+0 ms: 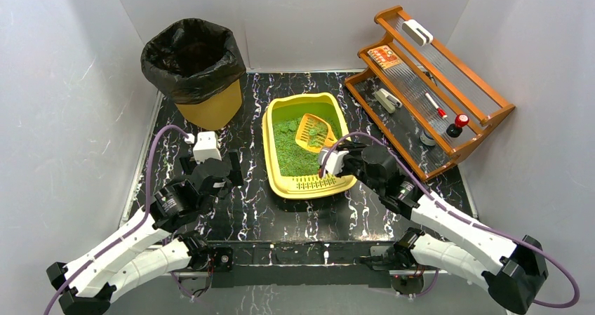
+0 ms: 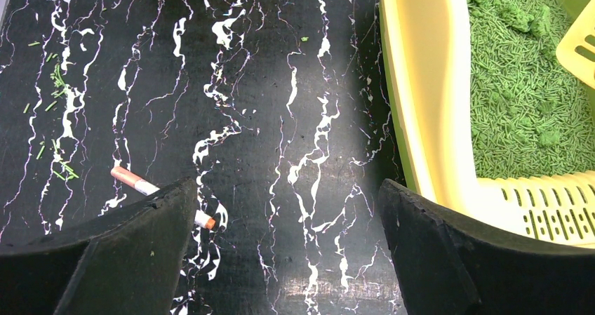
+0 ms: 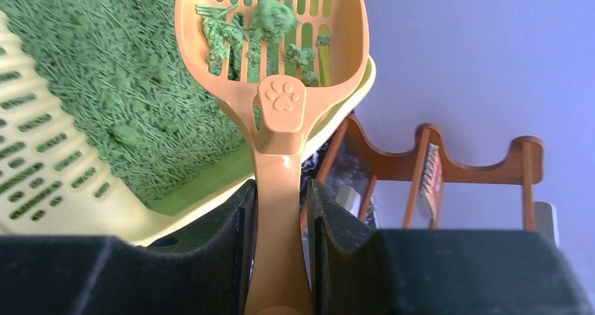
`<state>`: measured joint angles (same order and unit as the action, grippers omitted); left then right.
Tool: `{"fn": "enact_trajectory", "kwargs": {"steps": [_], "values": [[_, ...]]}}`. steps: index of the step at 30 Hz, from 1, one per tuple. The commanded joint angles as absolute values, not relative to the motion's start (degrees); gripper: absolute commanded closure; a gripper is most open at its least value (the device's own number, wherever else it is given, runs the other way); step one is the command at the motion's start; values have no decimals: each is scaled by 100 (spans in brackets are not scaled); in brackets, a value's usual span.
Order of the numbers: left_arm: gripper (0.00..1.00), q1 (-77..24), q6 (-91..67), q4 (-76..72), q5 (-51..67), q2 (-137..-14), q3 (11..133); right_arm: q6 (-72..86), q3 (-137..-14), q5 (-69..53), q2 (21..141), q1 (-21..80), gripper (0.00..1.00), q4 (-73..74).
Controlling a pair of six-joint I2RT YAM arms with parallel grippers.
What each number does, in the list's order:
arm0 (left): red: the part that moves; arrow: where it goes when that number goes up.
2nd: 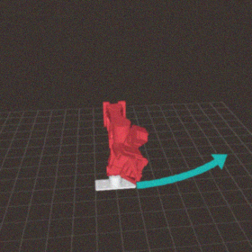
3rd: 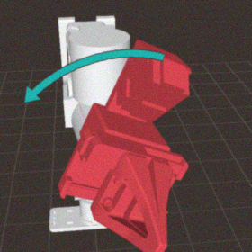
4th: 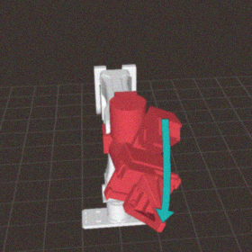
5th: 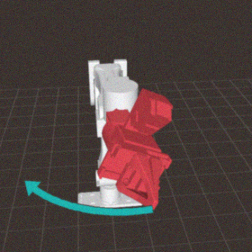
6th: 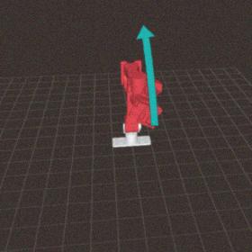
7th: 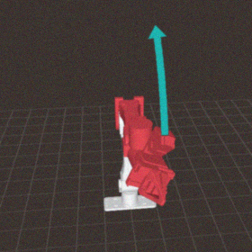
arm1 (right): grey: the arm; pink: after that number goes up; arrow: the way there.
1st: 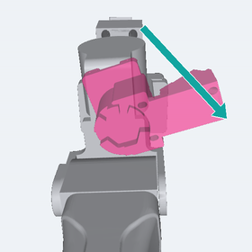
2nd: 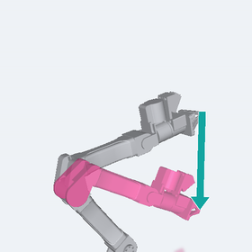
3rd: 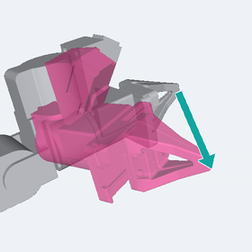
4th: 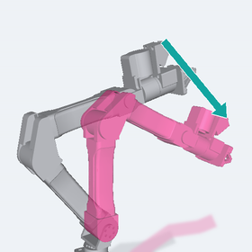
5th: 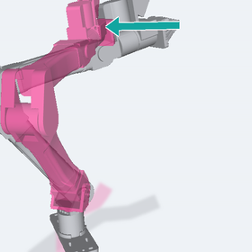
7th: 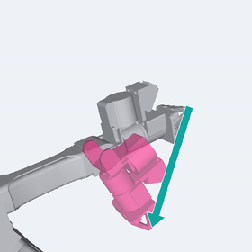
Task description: Clean the litter box
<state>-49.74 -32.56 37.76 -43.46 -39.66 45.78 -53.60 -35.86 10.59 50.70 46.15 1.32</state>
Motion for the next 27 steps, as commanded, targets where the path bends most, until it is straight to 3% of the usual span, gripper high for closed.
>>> {"fn": "enact_trajectory", "kwargs": {"steps": [1,4,20,27], "values": [[2,-5001,-3234,3751,-4449,-3978,4658,-5881,-3454,1484,4802,4632,100,-609],[2,-5005,-3226,3743,-4445,-4036,4655,-5395,-3540,1231,4808,4625,100,-515],[2,-5001,-3451,3916,-4476,-4184,4693,597,-3814,1119,4712,4632,100,127],[2,-5001,-3643,3982,-4521,-4224,4714,1058,-3817,875,4802,4623,100,-10]]}}
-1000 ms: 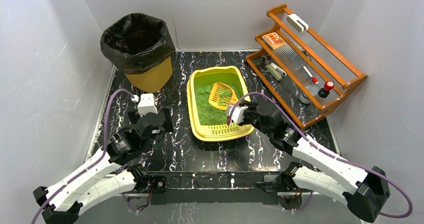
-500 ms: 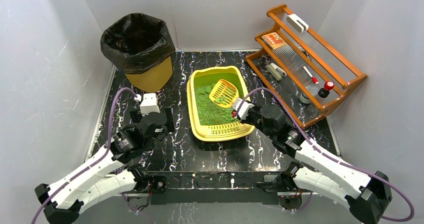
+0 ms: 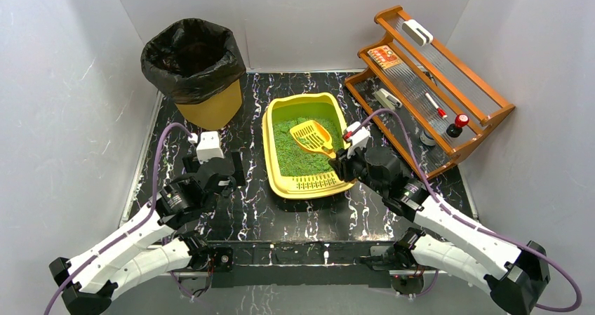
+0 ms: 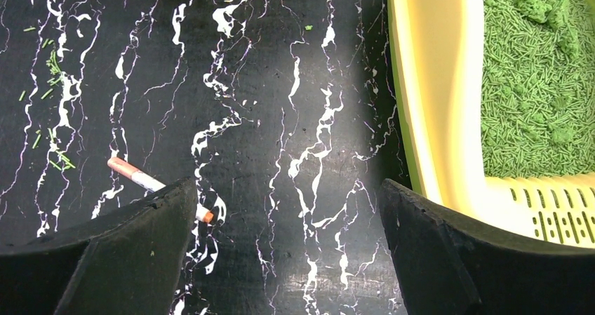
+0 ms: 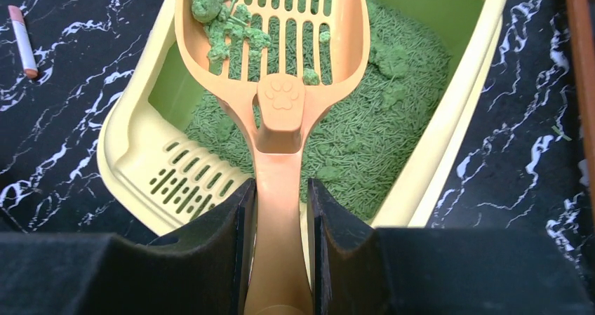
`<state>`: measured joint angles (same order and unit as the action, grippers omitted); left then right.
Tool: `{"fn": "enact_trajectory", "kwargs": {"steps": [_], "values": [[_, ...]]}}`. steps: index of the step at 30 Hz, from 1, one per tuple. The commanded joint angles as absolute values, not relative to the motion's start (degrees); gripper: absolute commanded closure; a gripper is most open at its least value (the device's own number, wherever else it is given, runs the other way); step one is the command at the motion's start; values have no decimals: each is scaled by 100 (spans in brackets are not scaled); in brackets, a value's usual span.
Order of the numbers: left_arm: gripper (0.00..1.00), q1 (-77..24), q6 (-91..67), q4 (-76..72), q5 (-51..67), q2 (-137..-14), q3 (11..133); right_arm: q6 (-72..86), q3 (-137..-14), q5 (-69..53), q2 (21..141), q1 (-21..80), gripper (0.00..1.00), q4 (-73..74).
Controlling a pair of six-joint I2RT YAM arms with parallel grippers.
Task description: Clean the litter box
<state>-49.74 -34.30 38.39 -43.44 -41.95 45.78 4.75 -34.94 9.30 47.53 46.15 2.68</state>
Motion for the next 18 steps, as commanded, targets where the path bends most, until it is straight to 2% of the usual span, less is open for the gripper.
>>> {"fn": "enact_trajectory", "kwargs": {"steps": [1,4,10,18], "values": [[2,-5002,-3756,4039,-4586,-4248,4726,915,-3895,796,4832,4623,100,70],[2,-5008,-4416,4362,-4877,-4346,4851,224,-4080,654,4859,4621,100,252],[16,-4993,-5304,4799,-5419,-4516,5399,-1175,-4384,866,4793,4622,100,667],[20,-4721,-4685,4524,-5925,-5165,6455,-2226,-5096,1015,5085,4623,100,1220]]}}
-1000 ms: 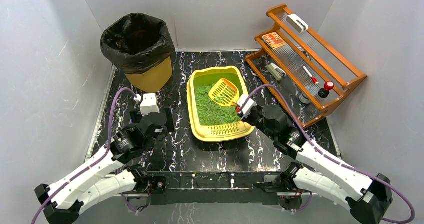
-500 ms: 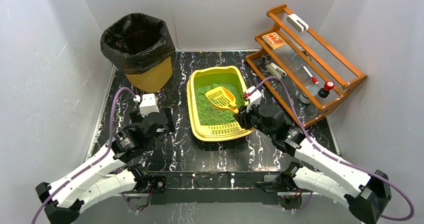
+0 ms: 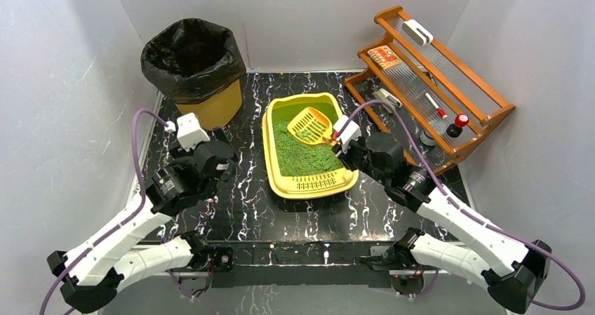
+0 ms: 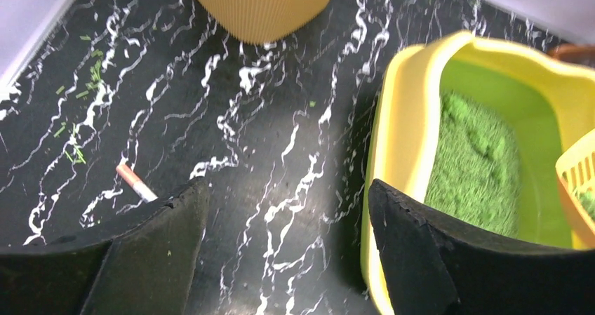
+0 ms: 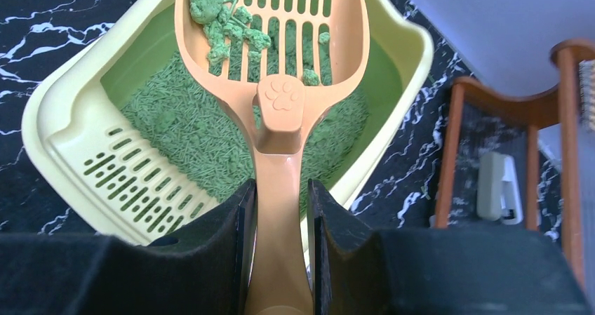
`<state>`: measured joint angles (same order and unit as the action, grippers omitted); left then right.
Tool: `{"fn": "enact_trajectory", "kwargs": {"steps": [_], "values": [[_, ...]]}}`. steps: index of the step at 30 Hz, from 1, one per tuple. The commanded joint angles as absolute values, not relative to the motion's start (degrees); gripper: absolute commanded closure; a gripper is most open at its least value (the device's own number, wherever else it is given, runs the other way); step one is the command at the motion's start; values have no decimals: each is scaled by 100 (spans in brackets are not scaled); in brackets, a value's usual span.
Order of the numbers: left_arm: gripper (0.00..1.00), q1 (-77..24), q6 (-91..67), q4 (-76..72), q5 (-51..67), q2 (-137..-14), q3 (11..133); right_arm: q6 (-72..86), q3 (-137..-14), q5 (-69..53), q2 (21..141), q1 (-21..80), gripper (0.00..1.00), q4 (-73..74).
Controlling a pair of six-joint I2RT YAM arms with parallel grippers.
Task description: Clean the litter box
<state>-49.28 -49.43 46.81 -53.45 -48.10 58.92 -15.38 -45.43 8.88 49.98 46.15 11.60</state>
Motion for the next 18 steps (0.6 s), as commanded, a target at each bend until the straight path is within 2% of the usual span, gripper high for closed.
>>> {"fn": "enact_trajectory", "kwargs": {"steps": [1,6,9,11,13,16,18], "values": [[20,-4591,-4489,4344,-5837,-5279,6550,-2252,-5139,999,5094,4623,100,1230],[20,-3225,-3571,3649,-4517,-5896,7127,-2254,-5197,795,5012,4623,100,1177],[24,-2104,-3508,3595,-3563,-6374,7704,-2248,-5158,790,4900,4622,100,1224],[27,-1701,-3608,3643,-3265,-6756,8145,-2221,-5120,787,4809,4619,100,1262],[22,-1384,-3861,3835,-3198,-7100,8670,-2188,-5069,742,4718,4623,100,1289],[32,-871,-4202,3824,-2704,-7444,9232,-2139,-5030,652,4597,4623,100,1328],[35,-561,-4451,3738,-2414,-7625,9408,-2119,-5042,605,4551,4620,100,1381]]}}
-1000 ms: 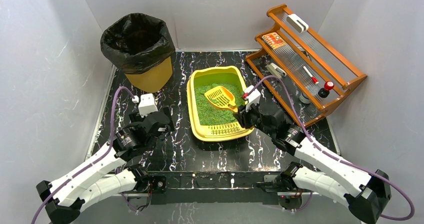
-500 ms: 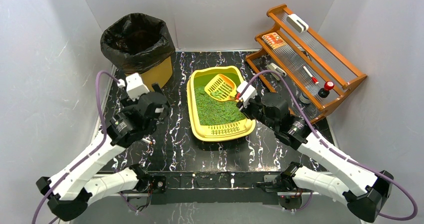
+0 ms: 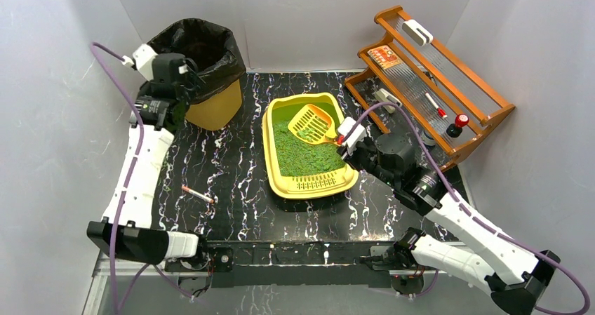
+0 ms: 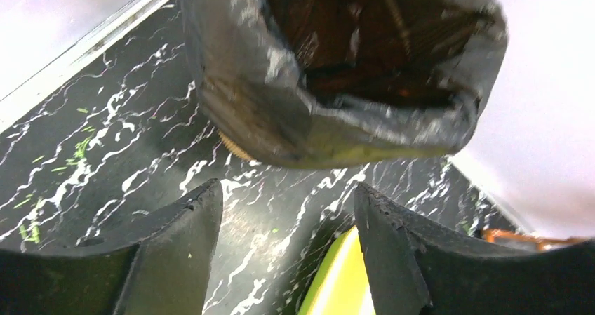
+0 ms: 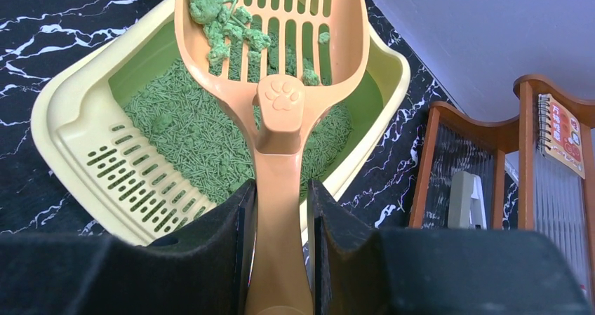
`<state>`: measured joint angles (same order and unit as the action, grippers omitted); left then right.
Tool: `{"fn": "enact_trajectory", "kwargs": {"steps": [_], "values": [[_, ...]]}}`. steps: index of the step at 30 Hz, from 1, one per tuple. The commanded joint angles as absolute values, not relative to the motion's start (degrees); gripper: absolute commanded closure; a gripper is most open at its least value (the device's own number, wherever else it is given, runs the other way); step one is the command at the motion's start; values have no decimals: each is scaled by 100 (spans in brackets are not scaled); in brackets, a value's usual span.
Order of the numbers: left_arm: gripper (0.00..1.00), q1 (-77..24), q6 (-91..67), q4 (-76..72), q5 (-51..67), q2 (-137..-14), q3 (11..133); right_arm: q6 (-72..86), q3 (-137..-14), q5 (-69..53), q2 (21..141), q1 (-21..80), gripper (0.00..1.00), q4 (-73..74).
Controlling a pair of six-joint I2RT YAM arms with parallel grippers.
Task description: Clean the litter box
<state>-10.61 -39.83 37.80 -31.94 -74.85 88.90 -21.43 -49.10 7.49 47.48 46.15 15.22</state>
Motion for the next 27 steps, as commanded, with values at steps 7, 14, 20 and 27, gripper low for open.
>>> {"fn": "enact_trajectory", "kwargs": {"steps": [7,14,20,27], "values": [[35,472,-5052,3817,-1626,-8410,10219,-1994,-5010,592,4308,4623,100,1503],[38,858,-5161,3772,-1388,-8938,10413,-1843,-4946,519,4215,4623,100,1528],[39,927,-5122,3543,-1343,-9091,10137,-1861,-4986,523,4213,4623,100,1550],[46,929,-5126,3356,-834,-9260,9990,-1905,-5153,508,4297,4623,100,1665]]}}
